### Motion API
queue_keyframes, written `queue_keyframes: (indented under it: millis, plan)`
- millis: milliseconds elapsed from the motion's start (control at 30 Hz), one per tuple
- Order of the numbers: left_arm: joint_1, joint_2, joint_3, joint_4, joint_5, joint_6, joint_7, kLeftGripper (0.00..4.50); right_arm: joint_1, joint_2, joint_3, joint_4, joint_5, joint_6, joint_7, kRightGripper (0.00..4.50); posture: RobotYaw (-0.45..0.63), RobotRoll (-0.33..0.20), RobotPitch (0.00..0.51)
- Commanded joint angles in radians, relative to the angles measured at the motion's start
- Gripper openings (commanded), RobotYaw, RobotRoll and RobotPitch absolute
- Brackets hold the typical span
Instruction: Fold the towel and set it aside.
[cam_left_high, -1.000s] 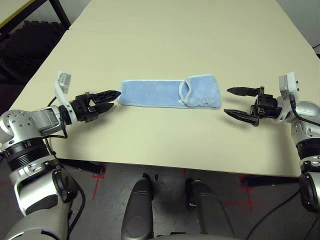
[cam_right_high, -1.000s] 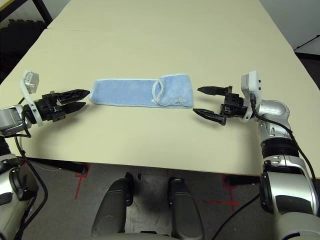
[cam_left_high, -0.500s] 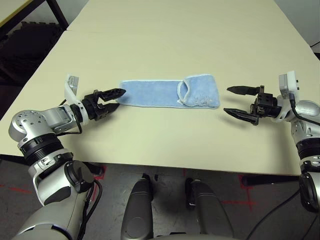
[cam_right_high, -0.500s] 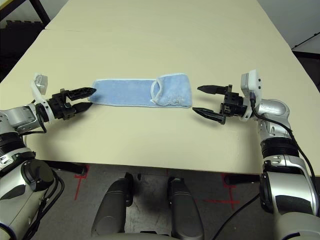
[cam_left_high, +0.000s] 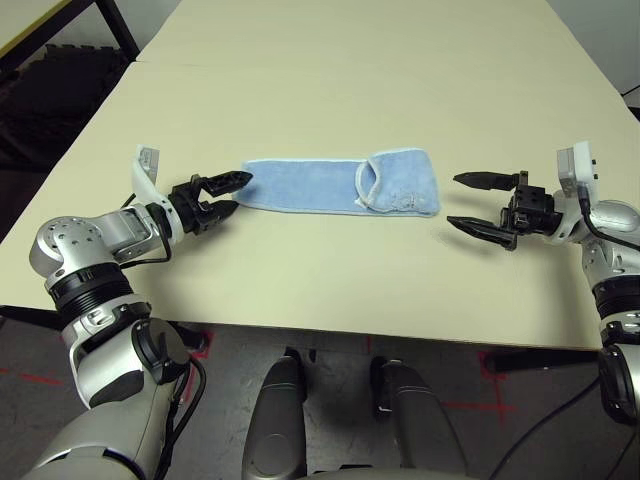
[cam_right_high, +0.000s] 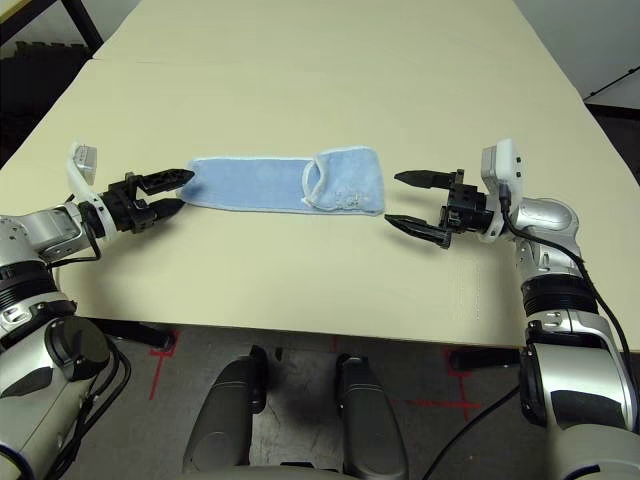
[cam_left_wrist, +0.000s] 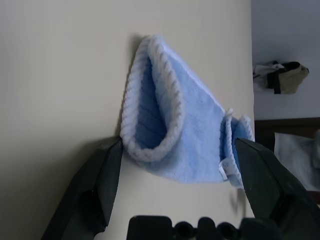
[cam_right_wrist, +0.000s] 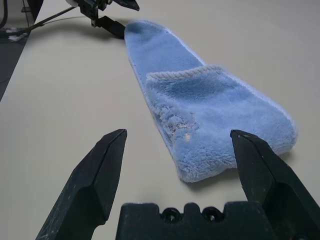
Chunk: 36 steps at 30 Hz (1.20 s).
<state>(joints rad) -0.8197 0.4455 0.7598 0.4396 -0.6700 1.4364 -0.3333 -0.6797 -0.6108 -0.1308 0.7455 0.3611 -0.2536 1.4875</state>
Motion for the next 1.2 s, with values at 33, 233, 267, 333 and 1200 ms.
queue_keyframes:
  millis: [33,233,267,333,1200]
  plan:
    - [0.012,-0.006,-0.024,0.031,0.011,-0.007,0.025,4.32,0.005,-0.007,0.005,-0.015,-0.007,0.0,0.002,4.5,0.05,0.0,0.23]
    - [0.015,-0.006,-0.046,0.044,0.004,-0.024,0.028,2.34,0.001,-0.005,0.005,-0.01,-0.01,-0.004,0.0,4.5,0.05,0.0,0.225]
    - [0.016,-0.004,-0.05,0.047,0.004,-0.027,0.028,1.96,0.001,-0.005,0.005,-0.01,-0.01,-0.003,-0.001,4.5,0.05,0.0,0.225]
    - [0.017,-0.001,-0.055,0.052,0.003,-0.035,0.028,1.17,0.002,-0.005,0.005,-0.011,-0.01,-0.003,-0.001,4.5,0.05,0.0,0.223]
    - [0.092,0.32,-0.221,0.034,0.011,-0.082,-0.145,0.02,0.015,0.0,0.01,-0.029,-0.006,0.041,0.005,4.5,0.08,0.0,0.207]
